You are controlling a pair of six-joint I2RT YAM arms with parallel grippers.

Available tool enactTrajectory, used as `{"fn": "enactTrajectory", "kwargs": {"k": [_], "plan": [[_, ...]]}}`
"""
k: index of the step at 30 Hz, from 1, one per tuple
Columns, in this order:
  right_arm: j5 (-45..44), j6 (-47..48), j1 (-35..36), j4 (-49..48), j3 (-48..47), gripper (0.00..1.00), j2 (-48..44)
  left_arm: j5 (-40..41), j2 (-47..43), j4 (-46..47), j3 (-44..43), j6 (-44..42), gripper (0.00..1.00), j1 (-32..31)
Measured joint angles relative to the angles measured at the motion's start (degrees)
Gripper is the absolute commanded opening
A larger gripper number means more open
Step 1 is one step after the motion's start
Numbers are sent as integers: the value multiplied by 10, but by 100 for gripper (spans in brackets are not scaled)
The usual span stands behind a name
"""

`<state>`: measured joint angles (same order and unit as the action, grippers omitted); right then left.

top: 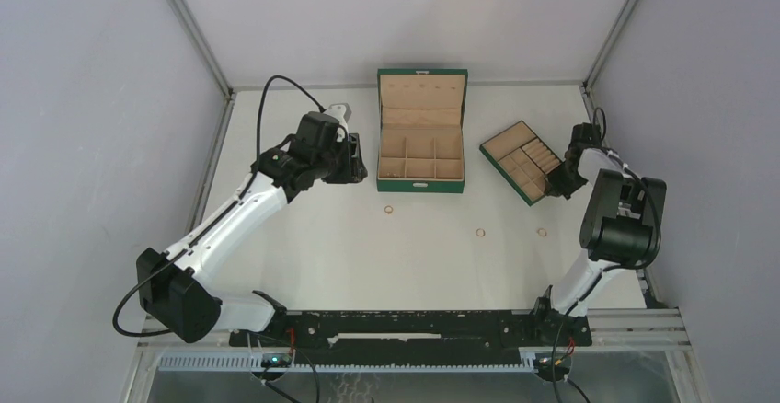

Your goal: Organize the mixed jewelry

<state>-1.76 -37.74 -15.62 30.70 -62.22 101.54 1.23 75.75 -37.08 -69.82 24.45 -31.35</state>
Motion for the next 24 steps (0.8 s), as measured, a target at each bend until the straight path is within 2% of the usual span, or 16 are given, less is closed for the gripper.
{"fn": "enactTrajectory", "kwargs": {"k": [3, 7, 15, 18, 24], "plan": [[-14, 9, -2, 16, 0, 0, -19, 0, 0, 0, 0, 0, 50, 0], [-40, 36, -2, 57, -5, 0, -90, 1, 0, 0, 0, 0, 50, 0], [-53, 116, 20, 120, -83, 0, -229, 0, 0, -5, -1, 2, 51, 18], [-53, 149, 60, 139, -100, 0, -258, -4, -2, -8, -3, 5, 51, 49], [-54, 208, 198, 172, -103, 0, -257, -16, -23, -8, -3, 10, 51, 106]]}}
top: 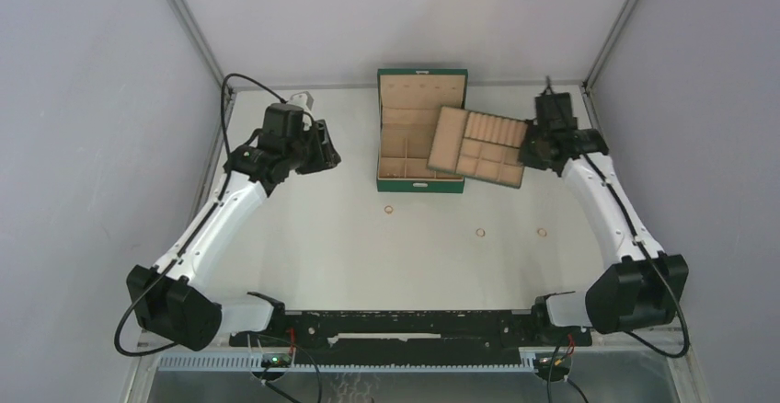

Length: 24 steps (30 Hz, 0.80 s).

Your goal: Organize the mixed jewelry

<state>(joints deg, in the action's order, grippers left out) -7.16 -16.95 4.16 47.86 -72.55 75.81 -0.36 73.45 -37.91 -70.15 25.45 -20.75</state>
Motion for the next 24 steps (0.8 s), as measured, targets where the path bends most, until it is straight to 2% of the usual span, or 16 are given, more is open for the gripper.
{"fn": "enactTrajectory", "kwargs": {"k": [3, 7, 15, 24], "plan": [[-2, 11, 64, 20, -29, 0, 46, -2, -12, -3, 0, 0, 52, 7], [-6, 12, 106, 25, -95, 0, 136, -3, -28, -7, 0, 0, 54, 7], [-30, 13, 148, 29, -240, 0, 300, -4, -68, -3, 10, 2, 60, 7], [-27, 14, 158, 29, -281, 0, 381, -2, -132, 13, 76, 10, 63, 7]]}}
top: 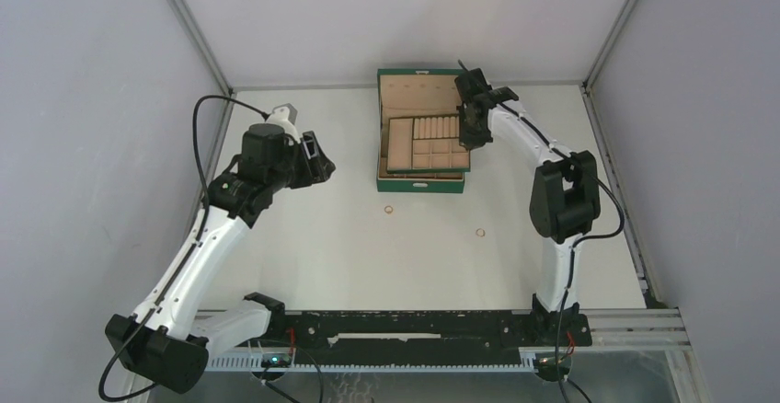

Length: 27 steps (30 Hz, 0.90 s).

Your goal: Organize the mixed jewelry

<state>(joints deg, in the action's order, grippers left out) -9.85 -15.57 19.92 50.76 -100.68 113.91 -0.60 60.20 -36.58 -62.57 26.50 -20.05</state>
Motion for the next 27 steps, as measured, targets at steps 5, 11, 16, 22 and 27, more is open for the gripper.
{"fn": "enactTrajectory", "kwargs": {"k": [5, 11, 16, 22, 27], "plan": [[2, 5, 4, 0, 0, 0, 13, -1, 0, -2, 0, 0, 64, 0], [12, 15, 17, -2, -6, 0, 30, -11, 7, -3, 0, -1, 64, 0], [19, 23, 18, 5, -25, 0, 46, -16, 16, -4, 0, -1, 64, 0], [31, 28, 16, 28, -53, 0, 65, -26, 21, -4, 0, -1, 64, 0], [45, 24, 16, 44, -60, 0, 72, -31, 26, -4, 0, -1, 64, 0]]}}
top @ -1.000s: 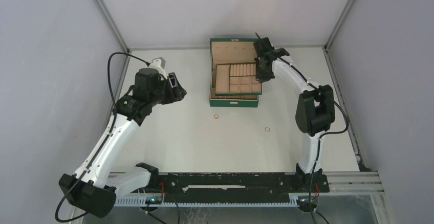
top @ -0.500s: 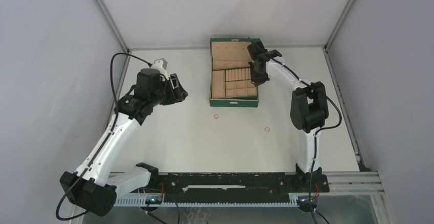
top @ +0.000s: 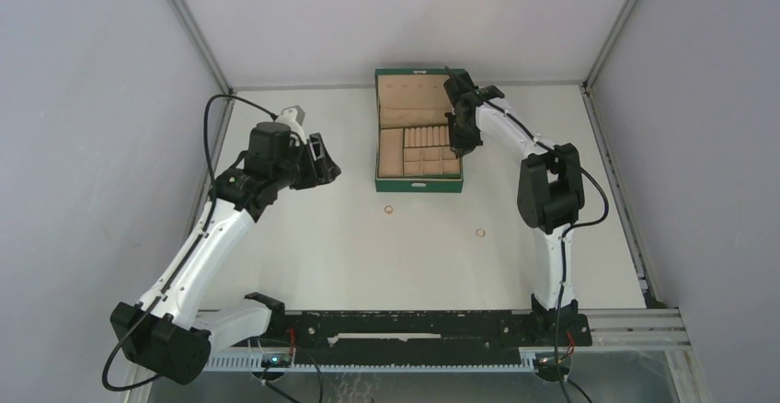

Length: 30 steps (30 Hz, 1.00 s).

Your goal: Organize the mixed jewelry

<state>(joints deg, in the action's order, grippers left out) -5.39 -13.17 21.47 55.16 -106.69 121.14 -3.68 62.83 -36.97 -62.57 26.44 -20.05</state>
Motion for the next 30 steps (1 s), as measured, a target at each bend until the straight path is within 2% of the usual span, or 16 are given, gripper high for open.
{"fn": "enactTrajectory", "kwargs": {"k": [18, 19, 22, 26, 30], "plan": [[31, -12, -1, 28, -2, 1, 10, -12, 9, 0, 0, -1, 64, 0], [32, -12, -1, 28, -2, 14, 10, -12, 9, 0, 0, -1, 64, 0], [32, -16, -1, 28, -2, 38, 10, -13, 9, 0, 0, -1, 64, 0], [39, -19, 1, 27, -2, 53, 10, -15, 9, 0, 0, -1, 64, 0], [34, -21, 4, 29, -2, 54, 1, -19, 11, 1, 0, -1, 64, 0]]}}
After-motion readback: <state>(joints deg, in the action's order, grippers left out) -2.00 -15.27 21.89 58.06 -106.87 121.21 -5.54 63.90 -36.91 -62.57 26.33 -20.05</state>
